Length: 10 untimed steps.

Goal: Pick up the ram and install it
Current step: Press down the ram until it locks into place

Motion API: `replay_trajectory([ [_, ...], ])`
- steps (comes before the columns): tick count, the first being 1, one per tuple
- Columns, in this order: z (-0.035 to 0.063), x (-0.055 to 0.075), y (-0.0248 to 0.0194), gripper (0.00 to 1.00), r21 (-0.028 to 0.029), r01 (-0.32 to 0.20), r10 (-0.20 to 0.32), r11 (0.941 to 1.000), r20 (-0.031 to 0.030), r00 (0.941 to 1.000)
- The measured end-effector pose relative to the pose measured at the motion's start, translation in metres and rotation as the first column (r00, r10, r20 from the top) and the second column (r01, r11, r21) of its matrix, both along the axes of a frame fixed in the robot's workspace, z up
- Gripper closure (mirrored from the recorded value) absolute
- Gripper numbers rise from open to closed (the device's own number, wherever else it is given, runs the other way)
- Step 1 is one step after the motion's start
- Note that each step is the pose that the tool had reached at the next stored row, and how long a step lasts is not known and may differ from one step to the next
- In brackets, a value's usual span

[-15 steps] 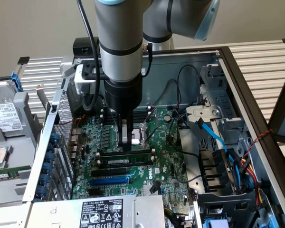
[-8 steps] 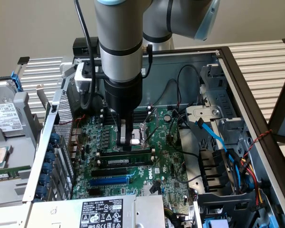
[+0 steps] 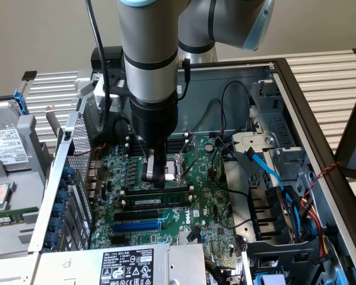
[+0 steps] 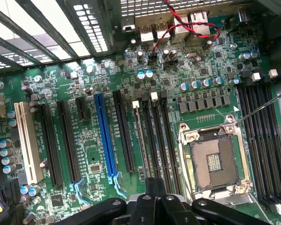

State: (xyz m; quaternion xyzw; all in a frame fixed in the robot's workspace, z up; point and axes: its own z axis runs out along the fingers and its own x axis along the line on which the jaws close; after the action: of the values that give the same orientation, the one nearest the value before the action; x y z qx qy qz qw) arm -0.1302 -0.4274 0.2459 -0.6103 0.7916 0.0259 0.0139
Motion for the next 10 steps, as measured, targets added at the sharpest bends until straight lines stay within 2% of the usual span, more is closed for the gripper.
replay_trajectory([
  [5,0.0,0.0,0.0,0.89,0.0,0.08,-0.08,0.9968,0.0,0.9968],
  [10,-0.0001,0.0,0.0,0.89,0.0001,0.163,-0.163,0.9866,0.0001,0.9866],
])
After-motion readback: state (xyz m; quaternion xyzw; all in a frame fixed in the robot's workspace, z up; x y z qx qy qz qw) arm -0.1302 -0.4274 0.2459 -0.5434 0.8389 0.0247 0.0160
